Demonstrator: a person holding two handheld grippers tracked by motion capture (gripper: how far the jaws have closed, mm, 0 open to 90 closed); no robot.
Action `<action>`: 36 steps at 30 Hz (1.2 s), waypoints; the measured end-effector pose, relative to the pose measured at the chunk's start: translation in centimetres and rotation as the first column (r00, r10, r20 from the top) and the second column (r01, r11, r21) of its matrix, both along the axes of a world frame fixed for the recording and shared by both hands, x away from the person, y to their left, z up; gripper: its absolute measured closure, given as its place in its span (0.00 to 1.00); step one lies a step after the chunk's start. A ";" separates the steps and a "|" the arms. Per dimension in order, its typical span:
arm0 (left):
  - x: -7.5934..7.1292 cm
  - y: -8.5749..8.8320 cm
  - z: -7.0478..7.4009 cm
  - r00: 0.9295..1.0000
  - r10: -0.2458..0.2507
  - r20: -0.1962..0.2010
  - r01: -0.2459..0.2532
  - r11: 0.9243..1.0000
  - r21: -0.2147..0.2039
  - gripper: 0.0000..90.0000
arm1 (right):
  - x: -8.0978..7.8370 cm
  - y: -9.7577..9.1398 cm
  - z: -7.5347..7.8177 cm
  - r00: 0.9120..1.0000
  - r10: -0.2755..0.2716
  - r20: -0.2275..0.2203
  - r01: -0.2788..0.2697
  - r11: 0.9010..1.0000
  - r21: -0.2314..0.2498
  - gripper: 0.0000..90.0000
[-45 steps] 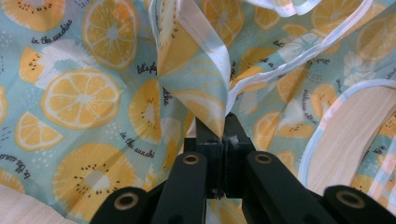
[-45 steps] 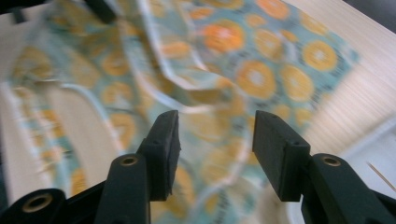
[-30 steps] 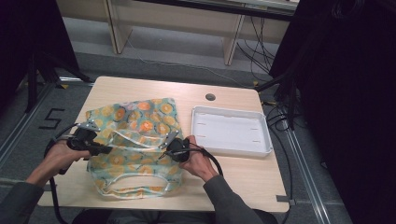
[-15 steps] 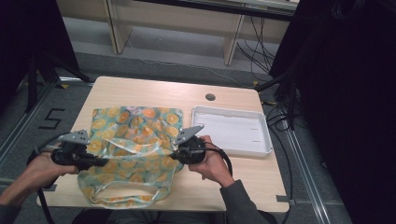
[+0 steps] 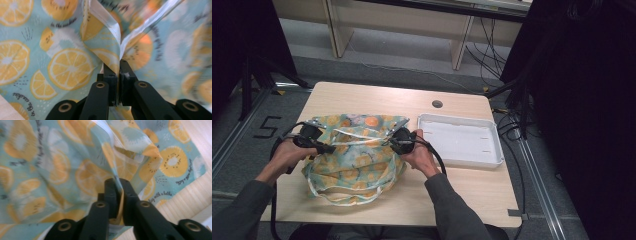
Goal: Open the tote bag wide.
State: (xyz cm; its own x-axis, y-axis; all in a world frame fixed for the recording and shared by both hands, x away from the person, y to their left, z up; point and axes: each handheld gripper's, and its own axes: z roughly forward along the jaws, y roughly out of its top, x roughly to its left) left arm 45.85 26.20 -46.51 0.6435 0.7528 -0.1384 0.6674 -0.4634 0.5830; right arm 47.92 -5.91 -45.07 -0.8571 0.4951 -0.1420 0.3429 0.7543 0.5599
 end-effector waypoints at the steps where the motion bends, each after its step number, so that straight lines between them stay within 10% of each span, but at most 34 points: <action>1: 0.0 0.0 -0.3 1.000 0.007 -0.008 -0.007 1.000 0.007 0.95 | 0.3 0.3 -0.5 1.000 -0.021 0.008 0.021 1.000 -0.016 0.76; 7: -0.1 0.1 -0.2 1.000 0.020 0.005 -0.020 1.000 -0.006 0.96 | -1.8 -0.4 2.6 0.994 -0.050 0.094 0.044 0.997 0.062 0.56; 20: -0.2 0.1 -0.2 0.999 0.038 0.014 -0.038 0.999 -0.007 0.97 | -6.8 1.7 8.0 0.981 0.149 0.126 -0.175 0.956 0.234 0.59; 30: -0.4 0.2 0.2 1.000 0.030 0.004 -0.030 1.000 0.000 0.96 | -8.6 4.9 3.2 0.941 0.331 -0.073 -0.326 0.942 0.077 0.67; 36: -0.5 0.1 0.2 0.999 0.029 0.015 -0.029 0.999 -0.012 0.95 | -6.1 3.8 0.9 0.982 0.180 0.058 -0.174 0.981 -0.090 0.55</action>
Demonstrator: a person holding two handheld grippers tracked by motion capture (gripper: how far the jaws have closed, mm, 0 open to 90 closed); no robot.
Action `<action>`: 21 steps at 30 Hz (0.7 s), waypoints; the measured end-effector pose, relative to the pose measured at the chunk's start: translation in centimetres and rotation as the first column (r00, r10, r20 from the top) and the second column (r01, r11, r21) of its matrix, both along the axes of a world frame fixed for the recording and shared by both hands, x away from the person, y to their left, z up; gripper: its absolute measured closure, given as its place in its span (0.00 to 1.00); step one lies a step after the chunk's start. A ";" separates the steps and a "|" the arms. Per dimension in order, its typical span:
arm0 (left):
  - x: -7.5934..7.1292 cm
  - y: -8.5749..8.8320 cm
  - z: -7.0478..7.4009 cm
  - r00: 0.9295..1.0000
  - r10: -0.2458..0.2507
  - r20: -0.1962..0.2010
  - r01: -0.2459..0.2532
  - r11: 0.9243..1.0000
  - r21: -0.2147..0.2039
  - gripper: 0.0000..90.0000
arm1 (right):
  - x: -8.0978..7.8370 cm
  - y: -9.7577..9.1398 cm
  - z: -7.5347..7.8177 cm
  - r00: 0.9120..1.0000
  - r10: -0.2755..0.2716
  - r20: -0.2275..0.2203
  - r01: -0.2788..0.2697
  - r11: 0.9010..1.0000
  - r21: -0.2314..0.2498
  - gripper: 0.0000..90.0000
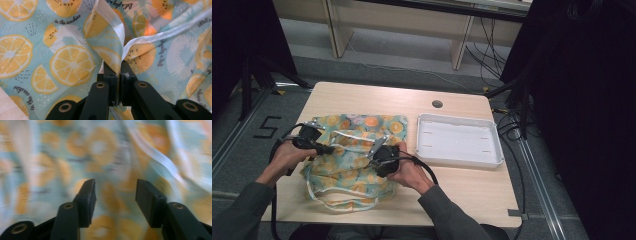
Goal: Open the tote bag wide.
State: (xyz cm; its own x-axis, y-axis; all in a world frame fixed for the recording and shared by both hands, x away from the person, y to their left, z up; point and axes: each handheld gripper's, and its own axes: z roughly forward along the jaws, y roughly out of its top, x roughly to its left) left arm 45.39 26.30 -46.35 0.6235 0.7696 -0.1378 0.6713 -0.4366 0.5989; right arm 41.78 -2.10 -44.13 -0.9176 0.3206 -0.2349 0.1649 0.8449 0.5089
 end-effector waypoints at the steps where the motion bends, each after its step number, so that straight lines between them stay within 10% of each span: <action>1: 0.0 0.0 0.0 1.000 0.000 0.000 0.000 1.000 0.000 0.95 | 0.0 0.0 0.0 1.000 0.000 0.000 0.000 1.000 0.000 0.55; 9: 0.0 -0.1 0.1 1.000 -0.010 -0.013 0.011 1.000 0.009 0.94 | 2.1 0.1 -2.3 1.000 -0.018 0.001 0.018 0.998 -0.062 0.40; 15: -0.1 0.0 -0.1 1.000 -0.012 0.005 0.012 1.000 -0.018 0.87 | 2.5 0.4 -2.7 1.000 -0.013 -0.023 0.012 0.998 -0.057 0.81; 21: -2.6 0.2 2.5 1.000 0.008 0.020 -0.009 1.000 0.015 0.47 | 2.7 -1.3 -1.4 0.998 0.002 -0.059 -0.001 1.000 0.013 0.99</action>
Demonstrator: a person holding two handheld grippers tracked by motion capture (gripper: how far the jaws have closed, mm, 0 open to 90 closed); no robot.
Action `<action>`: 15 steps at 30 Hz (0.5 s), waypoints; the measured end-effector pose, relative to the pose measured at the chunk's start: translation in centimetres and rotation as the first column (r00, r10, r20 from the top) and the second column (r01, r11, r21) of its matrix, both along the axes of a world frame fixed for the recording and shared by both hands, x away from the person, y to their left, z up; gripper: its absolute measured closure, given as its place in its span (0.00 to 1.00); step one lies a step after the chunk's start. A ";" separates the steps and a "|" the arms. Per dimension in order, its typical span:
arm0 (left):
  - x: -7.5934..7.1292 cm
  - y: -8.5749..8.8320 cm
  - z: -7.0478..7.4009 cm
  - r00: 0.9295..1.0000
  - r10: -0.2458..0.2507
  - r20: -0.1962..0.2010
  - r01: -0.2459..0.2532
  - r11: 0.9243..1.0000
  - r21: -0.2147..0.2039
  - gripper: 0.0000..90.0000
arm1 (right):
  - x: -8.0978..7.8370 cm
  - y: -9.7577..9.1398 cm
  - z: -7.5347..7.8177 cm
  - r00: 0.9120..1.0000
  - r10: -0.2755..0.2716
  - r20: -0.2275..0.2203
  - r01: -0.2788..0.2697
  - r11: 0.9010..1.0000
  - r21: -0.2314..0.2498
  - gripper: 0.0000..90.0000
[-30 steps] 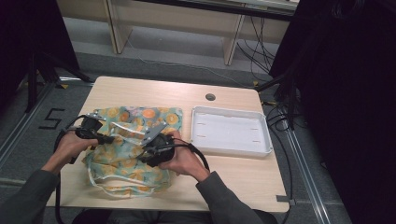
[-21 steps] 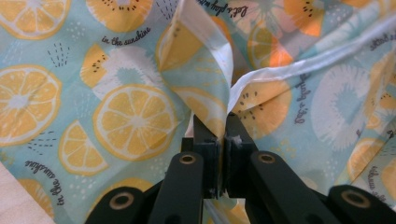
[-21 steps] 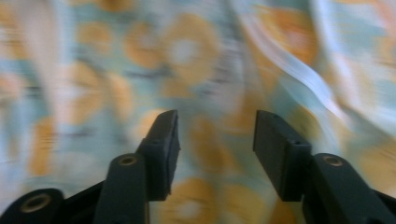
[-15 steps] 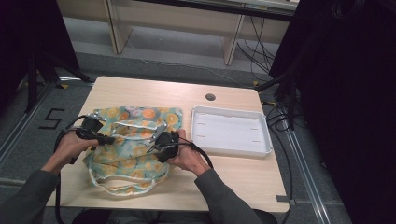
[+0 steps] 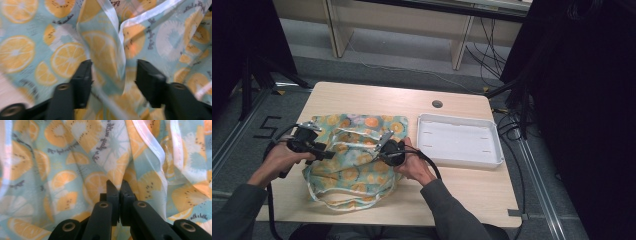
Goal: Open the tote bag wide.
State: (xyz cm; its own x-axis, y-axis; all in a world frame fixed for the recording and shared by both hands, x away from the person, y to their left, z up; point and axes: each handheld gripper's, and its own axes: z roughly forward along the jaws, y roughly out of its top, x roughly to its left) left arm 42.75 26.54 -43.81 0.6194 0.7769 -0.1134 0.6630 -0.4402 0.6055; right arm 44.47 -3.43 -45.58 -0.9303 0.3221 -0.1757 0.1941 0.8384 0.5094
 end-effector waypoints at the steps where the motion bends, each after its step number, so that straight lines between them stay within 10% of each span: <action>1: -0.7 0.2 0.7 1.000 0.002 0.013 -0.002 1.000 0.018 0.42 | -0.2 -0.2 0.2 1.000 -0.008 -0.010 0.008 1.000 0.007 1.00; 8: -6.0 -1.1 4.0 0.984 -0.073 0.164 0.061 0.995 0.075 0.36 | -0.4 -1.3 1.7 0.997 -0.030 -0.074 0.039 0.992 0.121 1.00; 11: -7.1 -2.6 3.7 0.972 -0.138 0.188 0.130 0.990 0.052 0.32 | -0.4 -1.7 2.1 0.996 -0.037 -0.085 0.049 0.988 0.146 1.00; 14: -7.0 -4.2 2.4 0.954 -0.186 0.234 0.157 0.978 0.137 0.29 | -0.5 -1.9 2.4 0.994 -0.053 -0.099 0.068 0.984 0.162 1.00; 15: -6.9 -4.7 1.7 0.958 -0.170 0.230 0.137 0.979 0.153 0.27 | -0.6 -2.0 2.5 0.991 -0.056 -0.118 0.075 0.984 0.162 1.00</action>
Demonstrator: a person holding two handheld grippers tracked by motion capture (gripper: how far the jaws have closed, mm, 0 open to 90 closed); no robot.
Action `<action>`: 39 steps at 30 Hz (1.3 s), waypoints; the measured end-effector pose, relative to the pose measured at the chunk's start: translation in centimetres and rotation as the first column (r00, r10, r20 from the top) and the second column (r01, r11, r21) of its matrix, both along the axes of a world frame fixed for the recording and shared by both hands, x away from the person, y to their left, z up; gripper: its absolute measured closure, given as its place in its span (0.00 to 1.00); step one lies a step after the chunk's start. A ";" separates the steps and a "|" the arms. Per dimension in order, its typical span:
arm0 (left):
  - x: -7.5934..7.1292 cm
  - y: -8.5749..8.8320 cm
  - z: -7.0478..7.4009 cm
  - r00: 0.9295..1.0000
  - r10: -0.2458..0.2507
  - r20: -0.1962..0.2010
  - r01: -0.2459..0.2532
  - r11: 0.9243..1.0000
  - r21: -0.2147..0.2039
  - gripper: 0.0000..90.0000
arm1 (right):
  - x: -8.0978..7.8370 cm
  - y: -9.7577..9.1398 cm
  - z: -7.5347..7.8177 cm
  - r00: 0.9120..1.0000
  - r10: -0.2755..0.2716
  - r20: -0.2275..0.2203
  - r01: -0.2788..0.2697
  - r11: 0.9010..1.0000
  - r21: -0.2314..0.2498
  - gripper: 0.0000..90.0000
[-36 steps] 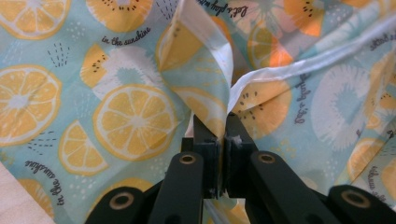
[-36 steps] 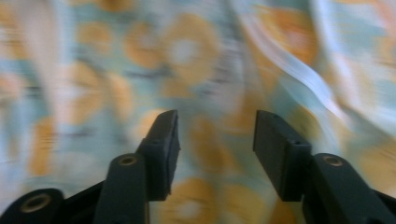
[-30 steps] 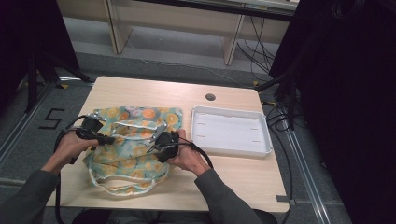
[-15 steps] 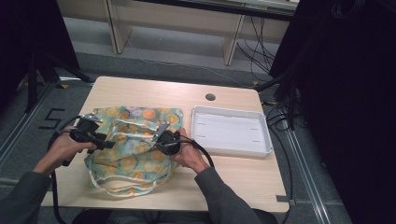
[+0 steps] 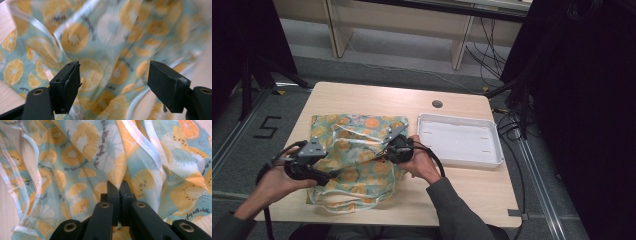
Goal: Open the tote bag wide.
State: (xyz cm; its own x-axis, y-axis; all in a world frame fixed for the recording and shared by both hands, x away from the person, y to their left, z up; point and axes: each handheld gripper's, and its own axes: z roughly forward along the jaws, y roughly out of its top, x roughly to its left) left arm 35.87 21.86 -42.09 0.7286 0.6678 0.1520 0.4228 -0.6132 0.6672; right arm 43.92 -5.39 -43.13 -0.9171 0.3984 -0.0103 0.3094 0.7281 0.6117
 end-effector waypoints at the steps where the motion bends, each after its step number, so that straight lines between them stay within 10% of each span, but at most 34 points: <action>1: 0.2 -0.2 -0.6 1.000 0.009 0.001 -0.009 1.000 0.029 0.24 | 0.3 -0.1 0.1 1.000 0.017 0.025 -0.017 1.000 0.005 1.00; 10: 1.7 0.0 -4.8 0.997 0.081 0.012 -0.082 0.976 0.200 0.36 | 0.2 -0.3 0.5 1.000 0.008 0.008 -0.008 0.999 0.049 1.00; 14: 2.1 0.6 -4.6 1.000 0.007 0.015 -0.009 0.987 0.158 0.80 | 0.0 -0.3 0.9 1.000 0.017 0.001 -0.017 0.999 0.041 1.00; 17: 1.6 1.5 -3.1 1.000 -0.017 -0.008 0.018 0.996 0.083 0.94 | -0.1 -0.5 1.2 1.000 0.022 0.010 -0.022 0.998 0.057 1.00; 24: -0.3 2.8 1.7 0.991 -0.119 -0.060 0.115 0.991 -0.074 0.99 | -0.2 -1.7 2.7 0.999 0.034 -0.006 -0.034 0.994 0.102 1.00; 28: 0.8 3.3 3.5 0.994 -0.093 -0.050 0.086 0.988 -0.126 0.99 | 0.1 -2.1 3.6 1.000 0.013 0.021 -0.016 0.991 0.131 1.00; 33: 4.9 3.5 2.3 0.998 -0.012 -0.064 0.006 0.995 -0.098 0.98 | 2.1 -1.3 2.8 0.992 -0.099 0.072 0.087 0.984 0.155 1.00; 39: 9.3 3.3 -0.8 0.990 0.061 -0.130 -0.069 0.996 -0.057 0.98 | 5.1 0.3 -0.3 0.986 -0.142 0.084 0.139 0.989 0.048 1.00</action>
